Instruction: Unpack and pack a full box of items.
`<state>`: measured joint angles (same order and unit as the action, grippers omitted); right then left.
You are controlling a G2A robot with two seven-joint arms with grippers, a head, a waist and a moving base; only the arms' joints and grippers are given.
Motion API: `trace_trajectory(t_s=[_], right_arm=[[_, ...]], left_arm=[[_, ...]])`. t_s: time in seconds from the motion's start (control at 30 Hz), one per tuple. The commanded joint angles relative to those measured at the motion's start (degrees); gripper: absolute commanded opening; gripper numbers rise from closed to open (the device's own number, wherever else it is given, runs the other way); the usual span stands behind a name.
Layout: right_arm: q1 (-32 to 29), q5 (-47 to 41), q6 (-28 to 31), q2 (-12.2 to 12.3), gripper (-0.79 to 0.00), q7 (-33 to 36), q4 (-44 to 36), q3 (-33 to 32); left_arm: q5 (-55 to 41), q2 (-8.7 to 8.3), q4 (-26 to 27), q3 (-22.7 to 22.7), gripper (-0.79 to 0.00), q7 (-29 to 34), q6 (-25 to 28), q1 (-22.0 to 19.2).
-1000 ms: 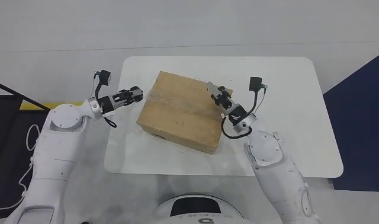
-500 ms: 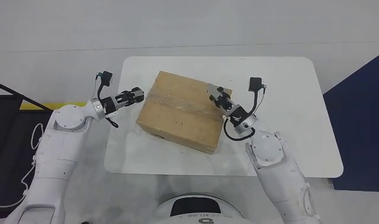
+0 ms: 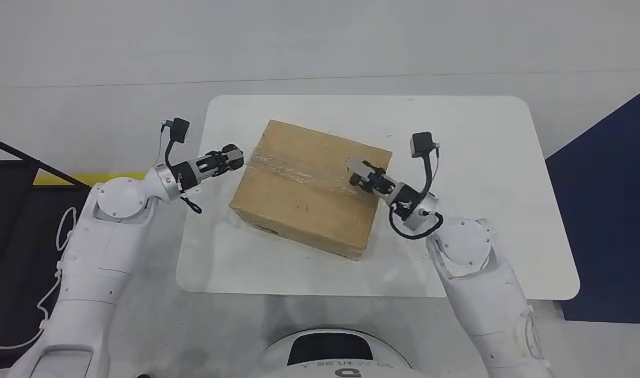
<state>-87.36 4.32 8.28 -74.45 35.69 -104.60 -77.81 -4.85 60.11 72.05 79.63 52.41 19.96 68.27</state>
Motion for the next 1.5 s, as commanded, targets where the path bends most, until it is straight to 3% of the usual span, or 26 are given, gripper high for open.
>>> trace_trajectory(t_s=[0.0,0.17,0.5,1.47], right_arm=[[-0.4,-0.3,-1.1,0.2,0.000,1.1,-0.4,-0.6],[-2.0,-3.4,-1.1,0.9,0.000,6.0,-1.3,-2.5],[-0.4,-0.8,-9.6,1.6,0.000,8.9,-1.2,-1.1],[15.0,1.3,-24.1,-1.3,0.000,-3.5,5.0,18.7]], left_arm=[[0.2,-0.02,-0.2,-0.2,-0.785,0.1,-0.1,-0.2],[0.2,-0.02,-0.9,-0.8,-0.785,0.2,0.1,-0.8],[0.0,0.03,-2.5,-2.2,-0.785,0.7,0.6,-2.4],[-1.6,-0.12,-5.7,-3.9,-0.785,1.2,3.6,-3.4]])
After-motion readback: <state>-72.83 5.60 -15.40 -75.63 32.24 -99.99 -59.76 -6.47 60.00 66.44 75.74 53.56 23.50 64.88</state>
